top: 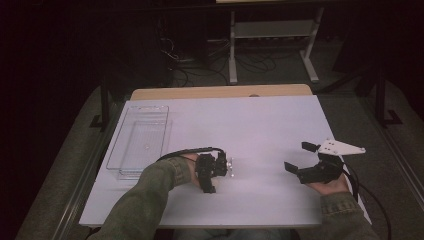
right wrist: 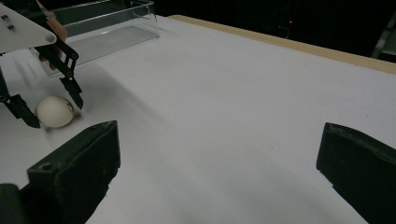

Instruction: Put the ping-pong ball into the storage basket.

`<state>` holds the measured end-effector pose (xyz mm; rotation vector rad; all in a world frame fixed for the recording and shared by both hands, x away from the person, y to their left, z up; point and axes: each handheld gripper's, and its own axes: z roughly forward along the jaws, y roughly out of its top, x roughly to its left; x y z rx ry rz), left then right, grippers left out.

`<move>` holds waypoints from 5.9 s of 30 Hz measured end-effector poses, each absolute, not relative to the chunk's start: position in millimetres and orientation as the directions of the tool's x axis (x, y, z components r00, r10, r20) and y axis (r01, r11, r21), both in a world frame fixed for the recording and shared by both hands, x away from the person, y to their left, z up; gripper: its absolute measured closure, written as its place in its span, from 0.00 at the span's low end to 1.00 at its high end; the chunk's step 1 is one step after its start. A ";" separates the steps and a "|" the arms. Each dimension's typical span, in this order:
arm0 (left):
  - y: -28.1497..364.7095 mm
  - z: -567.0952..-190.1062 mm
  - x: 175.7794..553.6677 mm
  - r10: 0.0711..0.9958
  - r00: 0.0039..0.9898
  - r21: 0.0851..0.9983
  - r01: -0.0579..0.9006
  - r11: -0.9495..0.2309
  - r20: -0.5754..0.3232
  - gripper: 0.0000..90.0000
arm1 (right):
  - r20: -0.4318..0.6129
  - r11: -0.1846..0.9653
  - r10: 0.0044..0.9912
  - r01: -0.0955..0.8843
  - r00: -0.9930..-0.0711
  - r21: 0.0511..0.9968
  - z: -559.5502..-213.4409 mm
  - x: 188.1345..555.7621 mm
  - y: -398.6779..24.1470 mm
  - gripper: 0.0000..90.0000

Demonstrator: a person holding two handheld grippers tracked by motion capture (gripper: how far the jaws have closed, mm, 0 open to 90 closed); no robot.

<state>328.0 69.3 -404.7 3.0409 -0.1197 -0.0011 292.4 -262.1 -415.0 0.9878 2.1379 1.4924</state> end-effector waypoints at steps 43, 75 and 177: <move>72.6 -375.3 332.1 -0.060 0.997 0.065 -0.057 -0.996 -0.039 0.57 | 0.102 0.200 0.714 0.341 -0.693 0.919 -414.2 291.3 -262.1 0.00; 97.3 -334.6 331.7 -0.036 0.999 0.072 -0.033 -0.997 -0.039 0.57 | 0.099 0.209 0.714 0.345 -0.693 0.915 -414.6 291.0 -260.6 0.00; 226.1 -235.2 359.1 0.145 0.982 0.090 0.135 -0.987 0.118 0.57 | 0.102 0.218 0.714 0.359 -0.693 0.908 -415.5 292.4 -260.5 0.00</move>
